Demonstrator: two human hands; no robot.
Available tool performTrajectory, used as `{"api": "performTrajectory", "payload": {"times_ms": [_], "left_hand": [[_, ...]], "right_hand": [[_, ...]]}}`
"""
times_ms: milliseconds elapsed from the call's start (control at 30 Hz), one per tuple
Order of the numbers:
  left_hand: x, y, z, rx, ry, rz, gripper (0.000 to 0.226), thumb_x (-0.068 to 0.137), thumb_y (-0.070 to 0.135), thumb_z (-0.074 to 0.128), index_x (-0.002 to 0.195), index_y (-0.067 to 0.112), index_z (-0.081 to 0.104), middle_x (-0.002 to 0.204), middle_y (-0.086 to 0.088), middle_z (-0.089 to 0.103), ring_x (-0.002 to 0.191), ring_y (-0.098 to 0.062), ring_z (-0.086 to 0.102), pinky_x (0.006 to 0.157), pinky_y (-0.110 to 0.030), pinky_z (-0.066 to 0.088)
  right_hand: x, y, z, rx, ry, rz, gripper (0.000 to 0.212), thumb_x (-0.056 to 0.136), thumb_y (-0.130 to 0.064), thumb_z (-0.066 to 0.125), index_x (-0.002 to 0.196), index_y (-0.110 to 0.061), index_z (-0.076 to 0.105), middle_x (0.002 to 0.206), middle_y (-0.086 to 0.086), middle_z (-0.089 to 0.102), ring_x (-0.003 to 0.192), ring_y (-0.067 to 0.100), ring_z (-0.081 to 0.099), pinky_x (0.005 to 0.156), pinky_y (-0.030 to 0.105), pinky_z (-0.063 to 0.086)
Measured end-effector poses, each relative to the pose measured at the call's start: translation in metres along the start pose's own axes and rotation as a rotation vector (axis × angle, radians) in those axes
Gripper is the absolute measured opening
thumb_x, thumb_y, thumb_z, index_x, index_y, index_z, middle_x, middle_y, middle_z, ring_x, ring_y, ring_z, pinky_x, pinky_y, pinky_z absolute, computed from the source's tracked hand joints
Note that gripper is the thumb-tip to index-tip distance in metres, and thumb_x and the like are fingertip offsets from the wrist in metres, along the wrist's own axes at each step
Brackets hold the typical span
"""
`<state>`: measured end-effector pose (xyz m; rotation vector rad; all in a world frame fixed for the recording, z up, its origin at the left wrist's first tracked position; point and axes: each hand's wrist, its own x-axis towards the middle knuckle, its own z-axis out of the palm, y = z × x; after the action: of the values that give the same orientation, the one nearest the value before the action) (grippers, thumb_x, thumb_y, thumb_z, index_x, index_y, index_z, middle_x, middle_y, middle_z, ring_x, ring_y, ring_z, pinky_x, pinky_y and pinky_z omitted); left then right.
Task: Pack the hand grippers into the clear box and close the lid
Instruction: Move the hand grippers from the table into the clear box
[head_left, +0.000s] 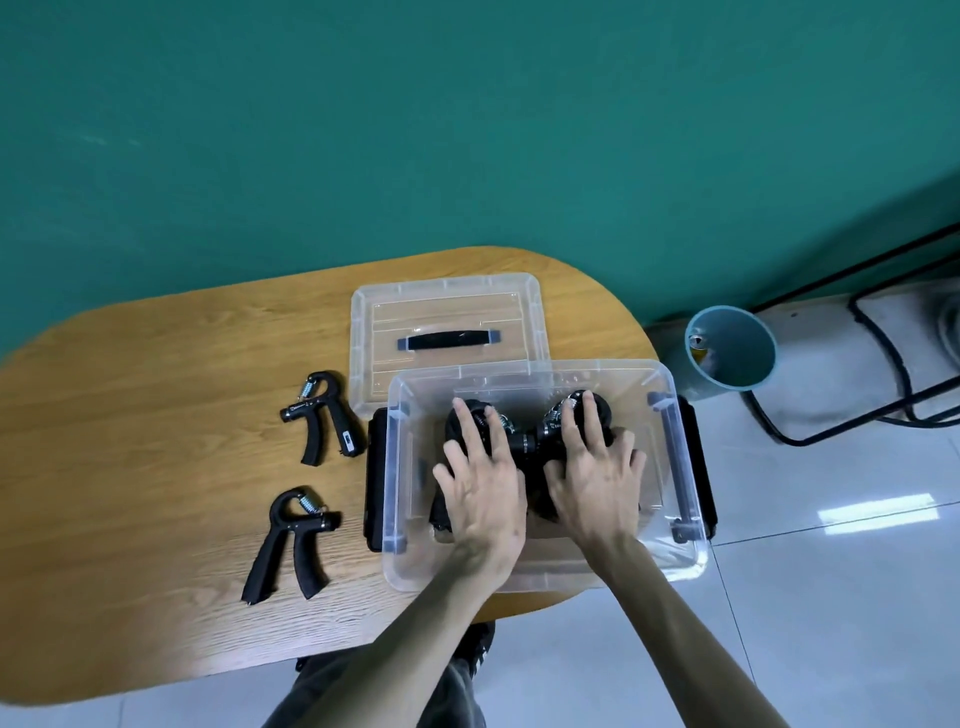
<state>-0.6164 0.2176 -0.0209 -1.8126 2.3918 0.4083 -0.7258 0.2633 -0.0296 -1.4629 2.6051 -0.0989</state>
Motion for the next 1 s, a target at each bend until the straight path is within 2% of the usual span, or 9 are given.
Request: {"api": "performTrajectory", "payload": {"times_ms": [167, 367, 567, 733, 800, 900, 1000], "left_hand": [[0.004, -0.003, 0.001, 0.003, 0.018, 0.014, 0.078, 0.092, 0.015, 0.058, 0.158, 0.014, 0.017, 0.164, -0.025, -0.001, 0.097, -0.031, 0.041, 0.078, -0.042, 0.036], [0.007, -0.003, 0.002, -0.004, 0.008, -0.002, 0.082, 0.086, 0.010, 0.065, 0.157, 0.015, 0.024, 0.164, -0.024, 0.007, 0.091, -0.030, 0.039, 0.072, -0.040, 0.033], [0.010, -0.002, 0.001, 0.004, 0.016, -0.010, 0.084, 0.088, 0.001, 0.057, 0.159, 0.017, 0.014, 0.165, -0.024, -0.002, 0.092, -0.030, 0.038, 0.073, -0.041, 0.033], [0.010, -0.005, 0.001, -0.003, 0.003, -0.007, 0.083, 0.089, 0.010, 0.062, 0.158, 0.018, 0.016, 0.165, -0.023, -0.002, 0.097, -0.031, 0.040, 0.073, -0.041, 0.031], [0.009, -0.007, -0.001, -0.025, 0.011, 0.010, 0.081, 0.091, 0.016, 0.062, 0.158, 0.017, 0.017, 0.165, -0.023, -0.003, 0.103, -0.032, 0.041, 0.076, -0.042, 0.033], [0.005, -0.014, -0.004, -0.055, 0.037, 0.056, 0.074, 0.097, 0.029, 0.056, 0.158, 0.016, 0.016, 0.165, -0.023, -0.006, 0.121, -0.036, 0.041, 0.086, -0.047, 0.038], [-0.002, -0.021, -0.011, -0.073, 0.125, 0.104, 0.074, 0.096, 0.036, 0.057, 0.157, 0.013, 0.022, 0.165, -0.023, 0.001, 0.133, -0.038, 0.040, 0.093, -0.048, 0.042]], "right_hand": [[0.000, -0.003, 0.000, -0.015, -0.003, 0.009, 0.072, 0.077, -0.028, 0.066, 0.144, -0.014, 0.046, 0.155, 0.009, 0.041, 0.088, 0.036, 0.044, 0.073, 0.045, 0.040], [0.000, -0.005, -0.001, -0.033, -0.017, 0.010, 0.072, 0.077, -0.028, 0.065, 0.145, -0.014, 0.046, 0.156, 0.009, 0.039, 0.087, 0.035, 0.044, 0.074, 0.044, 0.039], [0.000, -0.005, -0.001, 0.008, 0.004, -0.001, 0.074, 0.073, -0.025, 0.070, 0.143, -0.014, 0.048, 0.155, 0.009, 0.042, 0.085, 0.036, 0.046, 0.072, 0.045, 0.041], [0.001, -0.006, 0.002, -0.018, -0.024, 0.011, 0.076, 0.074, -0.029, 0.069, 0.145, -0.016, 0.045, 0.157, 0.009, 0.038, 0.088, 0.037, 0.047, 0.075, 0.046, 0.041], [0.002, -0.007, 0.000, -0.030, -0.054, 0.009, 0.077, 0.078, -0.034, 0.066, 0.149, -0.019, 0.040, 0.161, 0.006, 0.031, 0.097, 0.039, 0.047, 0.082, 0.049, 0.040], [0.002, -0.009, -0.002, -0.037, -0.114, 0.017, 0.077, 0.085, -0.041, 0.061, 0.154, -0.023, 0.031, 0.165, 0.006, 0.020, 0.127, 0.045, 0.037, 0.102, 0.060, 0.031], [-0.003, -0.019, -0.005, 0.022, -0.061, 0.038, 0.072, 0.085, -0.045, 0.048, 0.151, -0.019, 0.037, 0.162, 0.014, 0.027, 0.138, 0.045, 0.030, 0.106, 0.061, 0.030]]}}
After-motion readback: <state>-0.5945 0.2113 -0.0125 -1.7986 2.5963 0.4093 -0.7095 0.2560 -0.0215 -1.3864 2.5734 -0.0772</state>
